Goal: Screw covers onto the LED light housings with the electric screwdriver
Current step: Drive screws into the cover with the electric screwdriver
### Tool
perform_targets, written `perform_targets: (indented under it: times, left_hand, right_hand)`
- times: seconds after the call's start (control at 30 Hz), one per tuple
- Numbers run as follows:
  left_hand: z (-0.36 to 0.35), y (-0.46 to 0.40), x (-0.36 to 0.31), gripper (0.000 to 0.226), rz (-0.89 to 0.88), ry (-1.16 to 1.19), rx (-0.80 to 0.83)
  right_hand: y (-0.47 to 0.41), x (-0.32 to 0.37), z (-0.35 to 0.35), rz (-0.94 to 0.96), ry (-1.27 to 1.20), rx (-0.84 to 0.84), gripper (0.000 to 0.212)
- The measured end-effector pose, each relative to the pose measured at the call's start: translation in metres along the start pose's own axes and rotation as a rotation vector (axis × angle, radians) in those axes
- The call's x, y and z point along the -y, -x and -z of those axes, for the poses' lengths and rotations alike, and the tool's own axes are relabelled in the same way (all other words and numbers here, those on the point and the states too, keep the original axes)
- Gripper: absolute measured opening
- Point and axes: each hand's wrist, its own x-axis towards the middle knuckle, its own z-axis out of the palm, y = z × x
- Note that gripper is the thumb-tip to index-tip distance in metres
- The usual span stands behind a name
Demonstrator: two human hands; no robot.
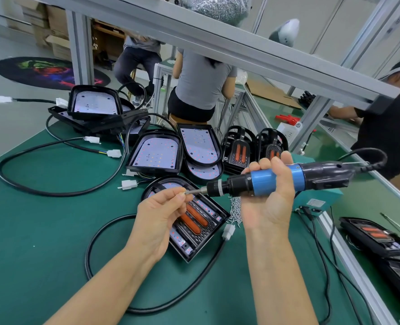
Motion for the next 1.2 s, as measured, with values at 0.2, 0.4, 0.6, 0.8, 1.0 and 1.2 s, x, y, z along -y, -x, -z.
perform_targets:
  times: [0.2,0.4,0.6,0.8,1.0,1.2]
  left_hand:
    - [0.001,-0.005,-0.005,0.015,-0.054,-0.192,0.028]
    - [0.021,-0.018,-0.02,0.036,-0.25,-0.55,-0.098]
    - [0.054,-0.049,-0.028,0.037,-0.049,-1.217,-0.236]
    - [0.04,-0.059,-0.032,0.019,0.07,-1.208,-0.135]
    - [0.033,-0.057,-0.038,0.019,0.216,-0.839,-0.058]
    - [0.037,-0.057,-0.028,0.01,0.175,-0.796,-0.05]
  right_hand:
    - [-0.006,0.001,-0.001,0.025,-0.068,-0.039,0.03]
    - [-0.013,-0.002,0.003,0.066,0.011,-0.019,0.033]
    - [-0.021,-0.013,0.006,0.124,0.15,-0.01,0.034]
    - [-0.03,-0.027,0.001,0.146,0.228,-0.021,0.033]
    - [-0.04,-0.038,-0.002,0.14,0.273,-0.009,0.038]
    - [-0.043,-0.045,0.0,0.143,0.32,0.01,0.037]
